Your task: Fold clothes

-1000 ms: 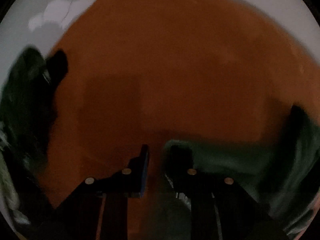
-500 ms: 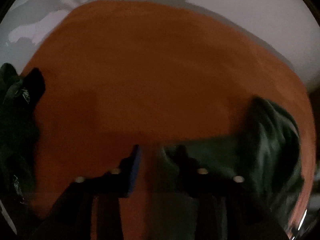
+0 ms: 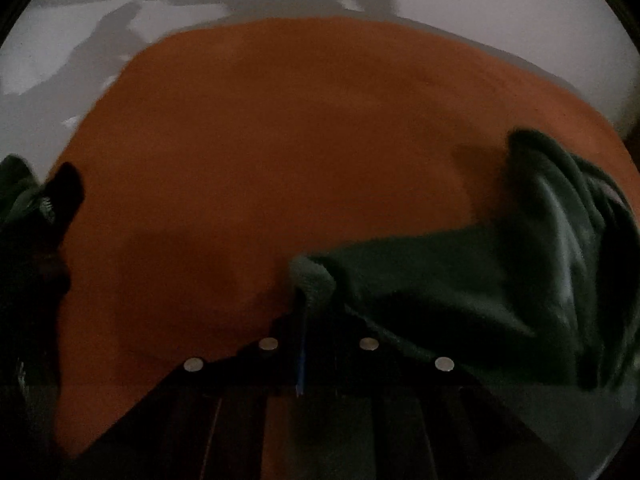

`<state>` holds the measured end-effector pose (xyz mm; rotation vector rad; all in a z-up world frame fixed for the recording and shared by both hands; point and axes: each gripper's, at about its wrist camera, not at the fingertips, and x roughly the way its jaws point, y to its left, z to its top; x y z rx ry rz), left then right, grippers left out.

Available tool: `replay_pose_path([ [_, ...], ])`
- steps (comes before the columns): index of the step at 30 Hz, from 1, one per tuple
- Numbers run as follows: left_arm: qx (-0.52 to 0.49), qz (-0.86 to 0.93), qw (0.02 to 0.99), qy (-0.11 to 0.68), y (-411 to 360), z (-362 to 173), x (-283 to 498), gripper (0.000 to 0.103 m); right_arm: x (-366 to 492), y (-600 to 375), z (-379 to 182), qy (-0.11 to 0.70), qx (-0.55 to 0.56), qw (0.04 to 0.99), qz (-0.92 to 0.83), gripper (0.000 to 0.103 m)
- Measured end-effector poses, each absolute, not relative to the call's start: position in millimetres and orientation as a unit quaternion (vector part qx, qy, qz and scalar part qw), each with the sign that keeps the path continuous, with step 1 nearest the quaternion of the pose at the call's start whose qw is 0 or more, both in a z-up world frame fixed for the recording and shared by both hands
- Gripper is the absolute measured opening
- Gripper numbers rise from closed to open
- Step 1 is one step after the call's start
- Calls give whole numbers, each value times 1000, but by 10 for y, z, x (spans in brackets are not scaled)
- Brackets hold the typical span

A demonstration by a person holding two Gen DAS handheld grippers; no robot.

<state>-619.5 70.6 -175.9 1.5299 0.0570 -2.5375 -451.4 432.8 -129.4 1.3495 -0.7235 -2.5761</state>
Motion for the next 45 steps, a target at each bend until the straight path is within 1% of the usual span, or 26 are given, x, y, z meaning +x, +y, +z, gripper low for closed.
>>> replay_pose_path([
  [3, 540, -836, 97, -5, 807, -1954, -6457, 12, -4829, 4267, -1201, -221, 430, 79, -872, 53],
  [6, 536, -838, 92, -45, 887, -1976, -6525, 14, -5339, 4143, -1359, -190, 478, 88, -853, 54],
  [8, 535, -839, 85, -56, 916, -1990, -6572, 14, -5585, 4142, -1481, -190, 504, 86, -838, 54],
  [9, 533, -840, 83, -58, 914, -1994, -6595, 14, -5704, 4159, -1536, -201, 512, 88, -830, 51],
  [10, 532, -841, 82, -60, 887, -2003, -6591, 14, -5792, 4189, -1569, -220, 514, 95, -824, 25],
  [11, 531, -841, 83, -62, 824, -2020, -6549, 14, -5829, 4206, -1535, -225, 509, 94, -826, 8],
  [13, 528, -842, 85, -67, 714, -2053, -6441, 14, -5855, 4209, -1298, -206, 471, 79, -854, 8],
  [14, 525, -844, 87, -71, 691, -2067, -6340, 14, -5847, 4153, -1188, -184, 451, 89, -869, 8],
  [15, 522, -845, 89, -77, 670, -2090, -6253, 14, -5889, 4057, -1183, -149, 462, 100, -869, 8],
  [16, 519, -846, 90, -86, 670, -2115, -6220, 14, -5930, 3962, -1179, -115, 472, 111, -867, 12],
  [17, 516, -846, 91, -96, 695, -2119, -6236, 14, -5972, 3867, -1174, -80, 482, 121, -864, 20],
  [18, 514, -847, 91, -104, 708, -2113, -6244, 14, -6038, 3787, -1222, -50, 507, 129, -851, 24],
  [19, 512, -847, 91, -109, 705, -2092, -6235, 15, -6127, 3761, -1332, -30, 548, 124, -827, 27],
  [20, 508, -850, 90, -110, 699, -2058, -6218, 15, -6168, 3800, -1368, -30, 560, 109, -821, 30],
  [21, 503, -853, 88, -107, 686, -2016, -6204, 16, -6170, 3885, -1343, -57, 555, 106, -823, 34],
  [22, 496, -858, 86, -102, 671, -1966, -6185, 16, -6148, 4000, -1299, -99, 546, 103, -826, 42],
  [23, 489, -864, 82, -92, 655, -1884, -6135, 16, -6085, 4139, -1258, -150, 531, 99, -828, 54],
  [25, 469, -878, 72, -68, 614, -1681, -5955, 17, -5908, 4400, -1224, -244, 502, 98, -824, 63],
  [27, 448, -891, 63, -48, 571, -1501, -5801, 17, -5704, 4589, -1280, -298, 490, 94, -814, 63],
  [28, 438, -897, 57, -38, 548, -1404, -5690, 17, -5636, 4628, -1330, -306, 492, 100, -809, 63],
  [32, 432, -902, 22, 11, 614, -1127, -4897, 19, -5396, 4607, -1491, -305, 502, 105, -802, 63],
  [34, 446, -895, 4, 29, 702, -1098, -4469, 26, -5239, 4569, -1511, -308, 502, 109, -800, 63],
  [35, 455, -890, -7, 40, 728, -1111, -4280, 28, -5108, 4544, -1497, -309, 497, 104, -804, 63],
  [38, 489, -870, -33, 57, 737, -1316, -3876, 32, -4611, 4427, -1477, -311, 486, 97, -811, 63],
  [42, 536, -843, -6, 45, 675, -1670, -3472, 33, -3827, 4245, -1587, -289, 509, 101, -805, 63],
  [45, 571, -817, 7, 85, 483, -1964, -3202, 33, -3426, 4160, -1630, -265, 529, 91, -801, 63],
])
